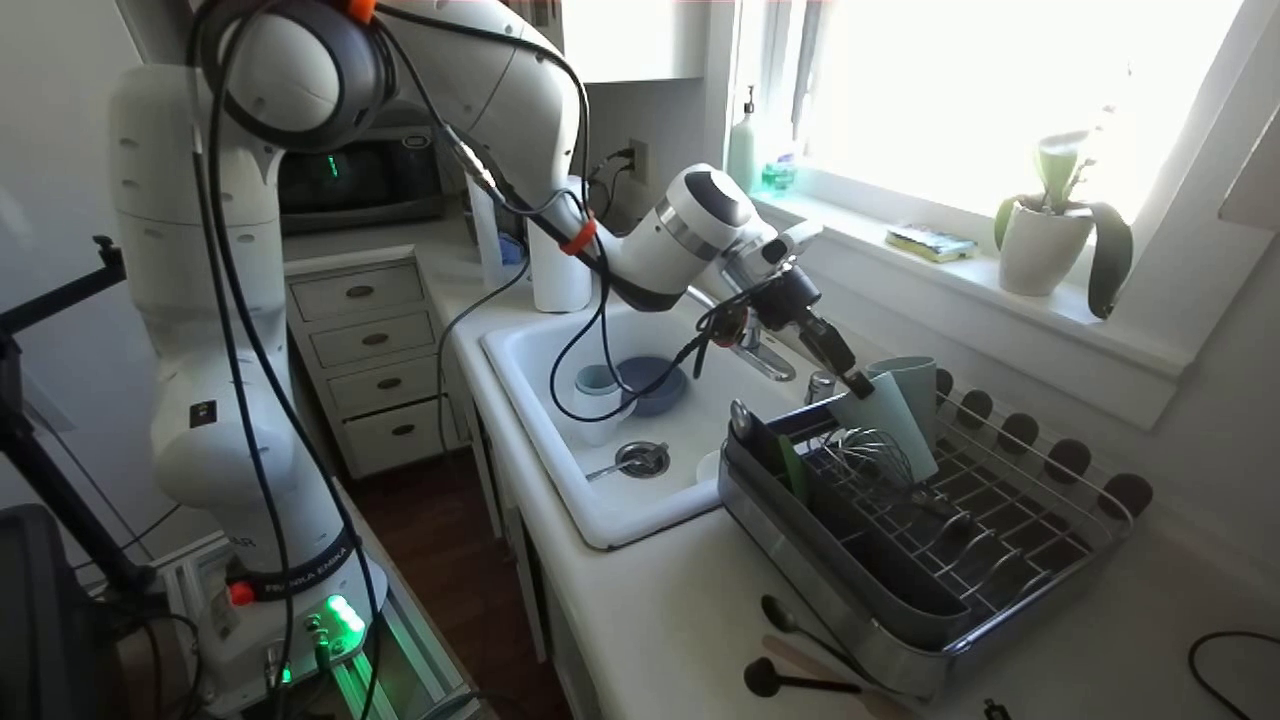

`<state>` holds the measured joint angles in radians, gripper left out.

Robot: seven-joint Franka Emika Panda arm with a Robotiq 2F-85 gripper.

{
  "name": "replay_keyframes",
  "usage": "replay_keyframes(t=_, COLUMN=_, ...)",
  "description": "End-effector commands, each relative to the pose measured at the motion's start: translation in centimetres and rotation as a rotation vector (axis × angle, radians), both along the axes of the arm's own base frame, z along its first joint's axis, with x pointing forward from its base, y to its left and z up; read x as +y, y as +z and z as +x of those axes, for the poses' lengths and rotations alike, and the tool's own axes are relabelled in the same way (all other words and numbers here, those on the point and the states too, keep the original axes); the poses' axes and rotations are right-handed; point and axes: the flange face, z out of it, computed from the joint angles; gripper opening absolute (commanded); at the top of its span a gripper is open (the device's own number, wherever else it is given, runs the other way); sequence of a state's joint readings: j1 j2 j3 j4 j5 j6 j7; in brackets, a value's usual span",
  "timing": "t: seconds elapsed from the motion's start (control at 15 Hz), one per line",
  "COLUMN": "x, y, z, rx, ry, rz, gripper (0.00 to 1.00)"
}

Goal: Remove one grey cup from the sink and put it in the drying rack on the right

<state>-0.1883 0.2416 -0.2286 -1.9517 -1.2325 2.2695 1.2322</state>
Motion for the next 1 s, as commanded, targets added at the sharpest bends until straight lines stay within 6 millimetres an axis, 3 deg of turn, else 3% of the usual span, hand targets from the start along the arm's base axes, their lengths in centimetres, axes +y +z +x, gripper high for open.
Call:
replay_keyframes(t=0.0, x=0.2, y=-0.9, z=1.0, rx=-0.020, ry=0.014, rz=-0.015, gripper=0.34)
replay_keyframes(t=0.33, x=1.6, y=-1.6, z=1.6, rx=-0.003, ry=0.030, rz=0.001, gripper=0.68)
replay_keyframes(t=0.6, x=2.9, y=-0.5, z=1.8, rx=-0.003, ry=0.046, rz=0.017, gripper=0.97)
replay_keyframes(t=0.93, x=6.7, y=0.4, z=1.9, rx=0.057, ry=0.089, rz=0.173, gripper=1.00)
